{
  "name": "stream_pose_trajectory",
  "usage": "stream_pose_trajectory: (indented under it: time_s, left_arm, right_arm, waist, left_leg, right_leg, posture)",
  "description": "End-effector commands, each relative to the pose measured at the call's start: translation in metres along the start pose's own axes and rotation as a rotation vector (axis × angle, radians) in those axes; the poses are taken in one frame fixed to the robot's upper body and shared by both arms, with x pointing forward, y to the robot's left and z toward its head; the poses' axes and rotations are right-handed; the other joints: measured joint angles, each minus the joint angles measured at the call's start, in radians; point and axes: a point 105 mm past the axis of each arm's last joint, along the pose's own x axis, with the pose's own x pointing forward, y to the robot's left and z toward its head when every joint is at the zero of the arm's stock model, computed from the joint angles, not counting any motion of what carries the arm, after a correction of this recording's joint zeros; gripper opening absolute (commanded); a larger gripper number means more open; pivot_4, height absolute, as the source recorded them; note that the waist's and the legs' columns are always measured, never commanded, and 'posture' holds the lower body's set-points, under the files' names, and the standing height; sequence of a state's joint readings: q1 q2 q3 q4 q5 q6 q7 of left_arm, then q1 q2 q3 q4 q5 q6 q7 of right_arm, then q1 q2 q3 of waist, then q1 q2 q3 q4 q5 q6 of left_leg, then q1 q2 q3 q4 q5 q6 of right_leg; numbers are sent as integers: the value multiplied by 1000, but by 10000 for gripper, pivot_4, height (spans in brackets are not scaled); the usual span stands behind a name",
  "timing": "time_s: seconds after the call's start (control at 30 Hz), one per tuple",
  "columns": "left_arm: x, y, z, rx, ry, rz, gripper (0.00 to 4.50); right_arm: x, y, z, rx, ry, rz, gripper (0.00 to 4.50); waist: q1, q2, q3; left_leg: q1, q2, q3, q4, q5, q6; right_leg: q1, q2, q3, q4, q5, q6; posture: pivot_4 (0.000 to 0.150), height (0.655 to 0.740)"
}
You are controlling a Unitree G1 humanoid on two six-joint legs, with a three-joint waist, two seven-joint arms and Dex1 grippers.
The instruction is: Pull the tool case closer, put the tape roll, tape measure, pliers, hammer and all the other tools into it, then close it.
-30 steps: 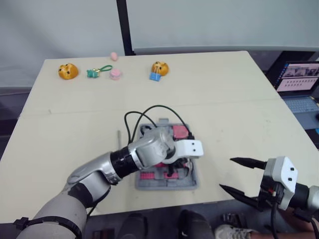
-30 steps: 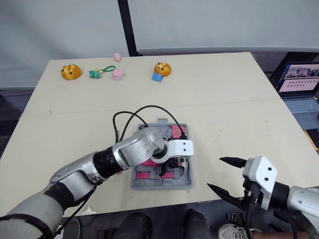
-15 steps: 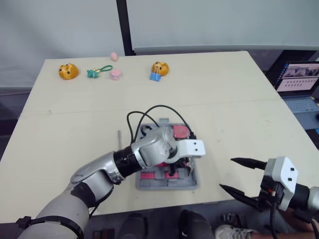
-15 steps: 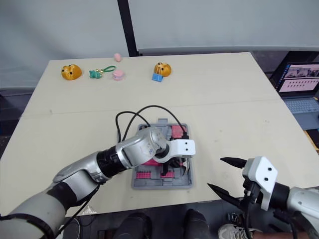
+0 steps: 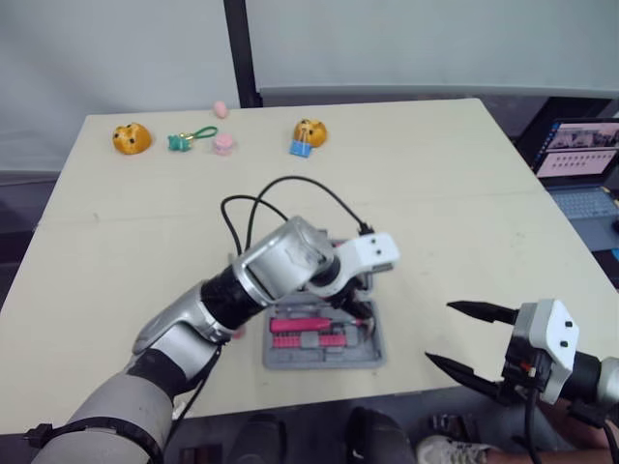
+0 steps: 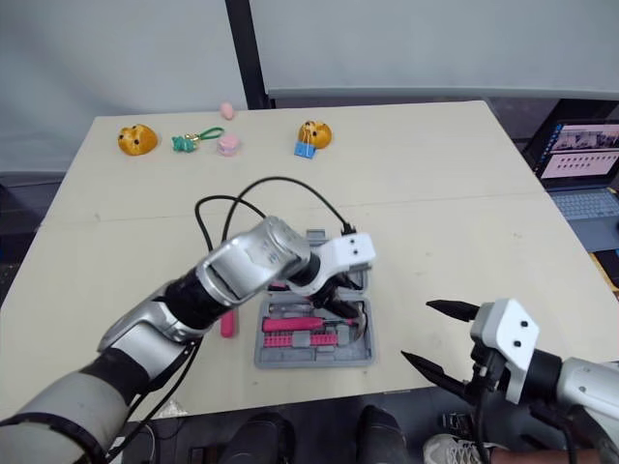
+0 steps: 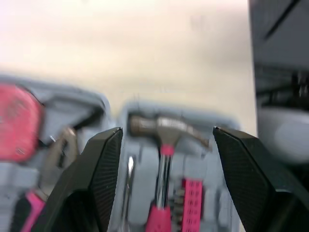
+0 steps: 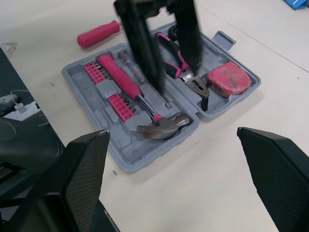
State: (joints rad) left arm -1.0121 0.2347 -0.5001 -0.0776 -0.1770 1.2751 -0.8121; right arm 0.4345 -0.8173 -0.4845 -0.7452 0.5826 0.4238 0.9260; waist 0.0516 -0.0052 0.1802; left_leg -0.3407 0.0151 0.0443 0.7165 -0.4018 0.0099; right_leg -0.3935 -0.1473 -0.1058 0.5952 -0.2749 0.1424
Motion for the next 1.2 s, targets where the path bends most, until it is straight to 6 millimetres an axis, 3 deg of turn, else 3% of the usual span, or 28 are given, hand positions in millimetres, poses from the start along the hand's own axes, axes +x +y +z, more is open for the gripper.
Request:
stream_pose_trajectory:
  time_s: [0.03,0.17,0.2,0.27,0.43,0.7,1.0,1.2]
  left_arm:
    - [-22,15,16,15,-251,51,32125]
    - [-42,19,-8,19,-398,39,32125]
    - [-45,18,-16,40,-418,36,29805]
    - [-53,19,-32,26,-467,41,23911]
    - [-63,8,-63,48,-504,0,305]
    - [-62,-4,-86,108,-509,-27,305]
    - [-38,-15,-107,188,-429,-51,305]
    - [-21,-11,-110,217,-402,-24,305]
  right_arm:
    - [-1,2,7,-17,-16,21,45000]
    - [1,4,7,-16,-14,34,45000]
    - [1,3,7,-16,-14,35,45000]
    - [1,4,7,-14,-15,39,45000]
    - [-1,8,3,5,-9,49,45000]
    - [-5,11,0,29,-2,51,45000]
    - [-7,13,-3,35,10,55,45000]
    - [-6,12,-2,36,10,49,45000]
  waist:
    - [-4,1,-1]
    - [-8,2,-1]
    - [-8,2,-1]
    - [-9,2,-1]
    - [4,2,-1]
    - [-1,2,-1]
    - [-1,2,-1]
    - [-1,2,-1]
  left_leg:
    - [0,0,0,0,0,0]
    - [1,0,0,-1,0,0]
    - [1,0,0,-1,0,0]
    - [1,0,0,-1,0,0]
    - [1,0,-1,1,0,-1]
    - [1,0,0,0,0,-1]
    - [1,0,0,0,0,0]
    - [1,-1,0,0,0,0]
  right_leg:
    - [0,0,0,0,0,0]
    - [0,0,0,0,0,0]
    - [0,0,0,0,0,0]
    - [0,0,0,0,0,0]
    - [1,-1,-1,-1,0,0]
    - [1,-1,0,0,0,1]
    - [1,-1,0,-1,0,1]
    - [1,-1,0,0,0,1]
  posture:
    - [1500,7400]
    - [1500,7400]
    - [1500,7400]
    - [1500,7400]
    - [1500,7400]
    - [1500,7400]
    - [1500,7400]
    - [1500,7400]
